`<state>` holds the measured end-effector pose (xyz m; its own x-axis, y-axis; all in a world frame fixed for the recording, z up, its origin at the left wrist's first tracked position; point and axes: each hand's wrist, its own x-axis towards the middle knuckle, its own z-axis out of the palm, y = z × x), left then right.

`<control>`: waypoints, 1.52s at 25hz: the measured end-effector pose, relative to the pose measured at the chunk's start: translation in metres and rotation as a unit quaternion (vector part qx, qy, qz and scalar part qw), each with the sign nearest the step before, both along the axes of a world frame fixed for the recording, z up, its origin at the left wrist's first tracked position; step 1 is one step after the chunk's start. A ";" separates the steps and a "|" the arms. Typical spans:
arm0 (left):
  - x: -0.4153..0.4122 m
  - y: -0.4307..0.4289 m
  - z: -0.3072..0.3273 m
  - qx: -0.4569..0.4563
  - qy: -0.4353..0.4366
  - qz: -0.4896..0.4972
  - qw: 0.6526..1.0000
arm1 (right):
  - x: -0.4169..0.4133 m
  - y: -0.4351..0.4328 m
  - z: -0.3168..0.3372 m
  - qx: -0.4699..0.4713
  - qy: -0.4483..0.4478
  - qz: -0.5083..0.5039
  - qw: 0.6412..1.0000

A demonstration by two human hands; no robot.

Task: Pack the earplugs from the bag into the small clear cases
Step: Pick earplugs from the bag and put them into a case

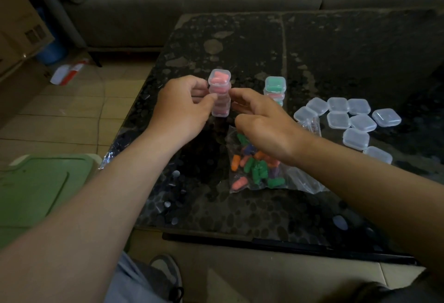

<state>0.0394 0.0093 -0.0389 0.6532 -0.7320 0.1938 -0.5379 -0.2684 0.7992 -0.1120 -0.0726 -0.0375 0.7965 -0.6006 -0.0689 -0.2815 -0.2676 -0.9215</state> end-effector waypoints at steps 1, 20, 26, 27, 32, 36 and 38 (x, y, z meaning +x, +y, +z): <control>0.000 -0.001 -0.001 0.001 0.001 0.001 1.000 | 0.000 0.001 0.001 0.001 -0.002 0.001 1.000; -0.003 -0.005 0.003 0.006 0.001 0.043 0.999 | -0.003 0.001 0.004 0.023 -0.060 0.044 0.997; -0.002 -0.003 0.005 -0.032 0.003 0.037 0.999 | -0.004 0.002 0.008 -0.004 -0.063 0.057 0.996; -0.002 -0.002 0.007 -0.028 0.002 0.038 0.999 | -0.005 0.002 0.009 0.000 -0.066 0.052 0.996; -0.010 0.008 0.022 -0.070 -0.035 0.043 0.996 | -0.010 0.007 0.014 -0.060 -0.077 0.023 0.995; -0.037 0.012 0.026 -0.112 -0.048 -0.012 0.993 | -0.034 0.010 0.024 -0.241 -0.078 -0.021 0.967; -0.052 0.012 0.025 -0.125 -0.044 -0.055 0.990 | -0.053 0.006 0.026 -0.296 -0.070 -0.056 0.951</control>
<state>-0.0131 0.0217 -0.0137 0.5452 -0.7199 0.4296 -0.6230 -0.0050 0.7822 -0.1650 -0.0667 -0.0116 0.7016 -0.5825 0.4105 -0.2237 -0.7270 -0.6492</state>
